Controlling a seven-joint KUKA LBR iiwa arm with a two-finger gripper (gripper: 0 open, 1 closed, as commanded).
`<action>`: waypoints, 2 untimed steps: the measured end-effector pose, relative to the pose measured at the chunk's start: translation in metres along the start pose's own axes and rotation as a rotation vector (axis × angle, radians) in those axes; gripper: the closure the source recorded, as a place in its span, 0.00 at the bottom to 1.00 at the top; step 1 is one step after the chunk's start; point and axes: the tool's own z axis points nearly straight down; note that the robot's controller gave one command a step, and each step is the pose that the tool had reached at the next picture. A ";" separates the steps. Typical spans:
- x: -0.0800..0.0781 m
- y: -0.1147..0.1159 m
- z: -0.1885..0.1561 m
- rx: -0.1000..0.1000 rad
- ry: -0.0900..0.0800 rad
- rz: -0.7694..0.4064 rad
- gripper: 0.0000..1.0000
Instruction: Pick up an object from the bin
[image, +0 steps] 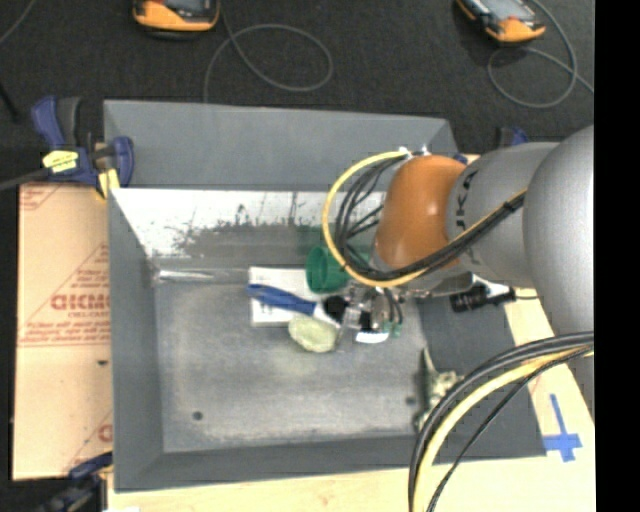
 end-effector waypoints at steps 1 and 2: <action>-0.001 0.000 -0.014 -0.002 -0.003 -0.001 1.00; 0.000 0.000 -0.027 -0.001 0.000 -0.002 1.00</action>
Offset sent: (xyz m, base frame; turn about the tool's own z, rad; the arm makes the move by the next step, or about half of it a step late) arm 0.0001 -0.0002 0.1107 0.0000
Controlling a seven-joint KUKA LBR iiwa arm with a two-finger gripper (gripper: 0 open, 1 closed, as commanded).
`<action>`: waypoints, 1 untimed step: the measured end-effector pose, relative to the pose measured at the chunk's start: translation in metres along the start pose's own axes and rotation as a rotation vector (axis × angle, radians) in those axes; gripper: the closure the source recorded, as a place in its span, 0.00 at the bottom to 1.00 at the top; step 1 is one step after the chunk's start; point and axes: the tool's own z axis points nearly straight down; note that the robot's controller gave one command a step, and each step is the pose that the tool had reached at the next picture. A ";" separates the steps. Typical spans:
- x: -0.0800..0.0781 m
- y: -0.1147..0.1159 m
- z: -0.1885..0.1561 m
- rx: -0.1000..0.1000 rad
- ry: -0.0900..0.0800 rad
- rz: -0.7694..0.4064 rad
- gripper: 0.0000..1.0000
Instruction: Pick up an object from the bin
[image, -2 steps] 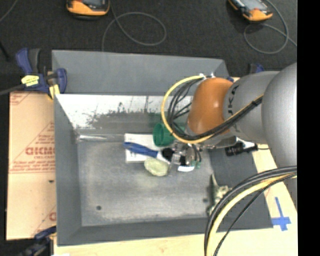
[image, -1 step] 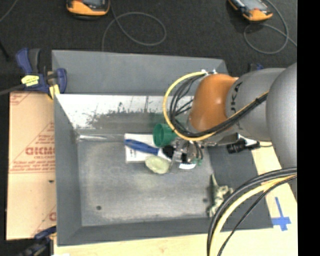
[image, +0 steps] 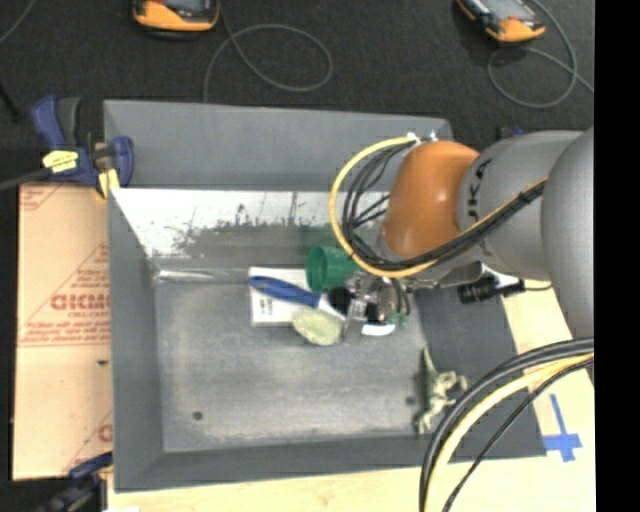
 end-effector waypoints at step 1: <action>0.000 0.000 -0.021 -0.001 0.001 -0.001 1.00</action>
Offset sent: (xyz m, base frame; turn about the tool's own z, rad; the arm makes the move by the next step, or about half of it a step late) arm 0.0001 -0.0002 0.0398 0.0000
